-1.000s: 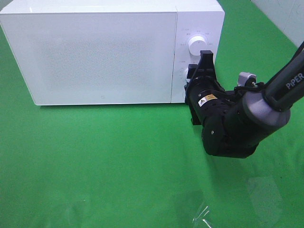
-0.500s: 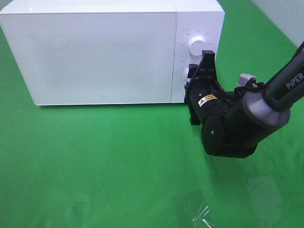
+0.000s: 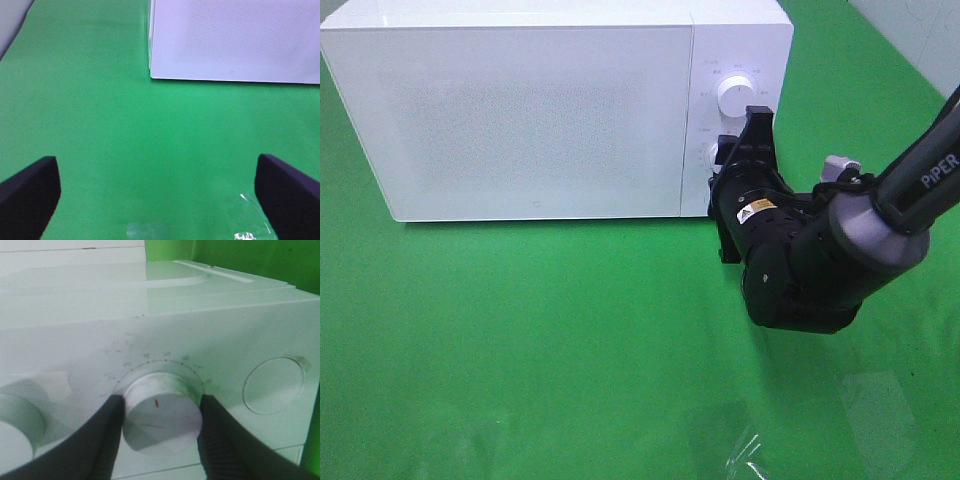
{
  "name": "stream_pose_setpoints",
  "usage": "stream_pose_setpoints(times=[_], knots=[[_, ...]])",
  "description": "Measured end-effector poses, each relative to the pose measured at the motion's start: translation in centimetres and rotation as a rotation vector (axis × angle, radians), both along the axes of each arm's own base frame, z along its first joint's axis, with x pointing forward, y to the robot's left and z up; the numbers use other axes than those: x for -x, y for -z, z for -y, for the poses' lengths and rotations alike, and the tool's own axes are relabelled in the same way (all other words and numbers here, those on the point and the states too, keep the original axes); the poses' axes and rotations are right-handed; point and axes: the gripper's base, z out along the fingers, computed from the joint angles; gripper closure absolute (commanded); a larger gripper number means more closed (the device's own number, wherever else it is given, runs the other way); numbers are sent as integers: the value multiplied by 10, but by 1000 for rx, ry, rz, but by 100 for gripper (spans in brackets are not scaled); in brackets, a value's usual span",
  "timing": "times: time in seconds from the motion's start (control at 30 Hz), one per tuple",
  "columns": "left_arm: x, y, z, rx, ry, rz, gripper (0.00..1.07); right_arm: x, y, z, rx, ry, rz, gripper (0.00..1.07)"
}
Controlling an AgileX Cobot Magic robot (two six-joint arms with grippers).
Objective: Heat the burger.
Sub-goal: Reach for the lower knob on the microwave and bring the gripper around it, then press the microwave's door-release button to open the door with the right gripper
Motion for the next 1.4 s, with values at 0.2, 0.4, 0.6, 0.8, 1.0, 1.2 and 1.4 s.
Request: stream_pose_setpoints(times=[0.2,0.4,0.6,0.8,1.0,1.2,1.4], knots=[[0,0,0,0,0,0,9,0,0,0,15,19,-1,58],[0,0,0,0,0,0,9,0,-1,-4,42,3,1,54],[0,0,0,0,0,0,9,0,-2,-6,102,-19,9,41],[0,0,0,0,0,0,9,8,-15,-2,167,-52,-5,36],[0,0,0,0,0,0,9,26,-22,1,306,-181,-87,36],[0,0,0,0,0,0,9,46,-30,2,504,-356,-155,36],[0,0,0,0,0,0,9,55,-43,2,691,-464,-154,36]])
